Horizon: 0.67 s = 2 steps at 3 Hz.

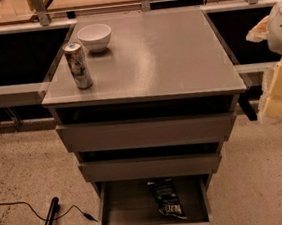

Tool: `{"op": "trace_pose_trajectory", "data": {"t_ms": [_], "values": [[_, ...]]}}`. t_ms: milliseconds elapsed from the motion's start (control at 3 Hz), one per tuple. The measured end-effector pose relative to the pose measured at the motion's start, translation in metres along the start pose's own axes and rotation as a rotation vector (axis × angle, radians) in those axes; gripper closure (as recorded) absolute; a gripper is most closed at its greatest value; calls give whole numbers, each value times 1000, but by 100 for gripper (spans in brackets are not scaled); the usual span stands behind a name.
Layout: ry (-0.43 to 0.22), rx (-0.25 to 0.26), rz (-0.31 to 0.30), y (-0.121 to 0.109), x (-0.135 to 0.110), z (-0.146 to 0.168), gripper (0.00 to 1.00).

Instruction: Pick blue chip bag from bottom drawer and place on counter

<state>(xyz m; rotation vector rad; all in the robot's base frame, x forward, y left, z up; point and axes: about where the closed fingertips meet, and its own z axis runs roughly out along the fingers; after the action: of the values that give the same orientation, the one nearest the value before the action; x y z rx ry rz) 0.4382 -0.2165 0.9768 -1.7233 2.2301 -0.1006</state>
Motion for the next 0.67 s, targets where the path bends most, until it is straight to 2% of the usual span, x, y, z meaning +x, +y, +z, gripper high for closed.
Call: {"op": "trace_pose_trajectory", "data": {"t_ms": [333,667], "values": [[0,0,0,0,0,0,0],[-40,4,43,10,-1,14,0]]}}
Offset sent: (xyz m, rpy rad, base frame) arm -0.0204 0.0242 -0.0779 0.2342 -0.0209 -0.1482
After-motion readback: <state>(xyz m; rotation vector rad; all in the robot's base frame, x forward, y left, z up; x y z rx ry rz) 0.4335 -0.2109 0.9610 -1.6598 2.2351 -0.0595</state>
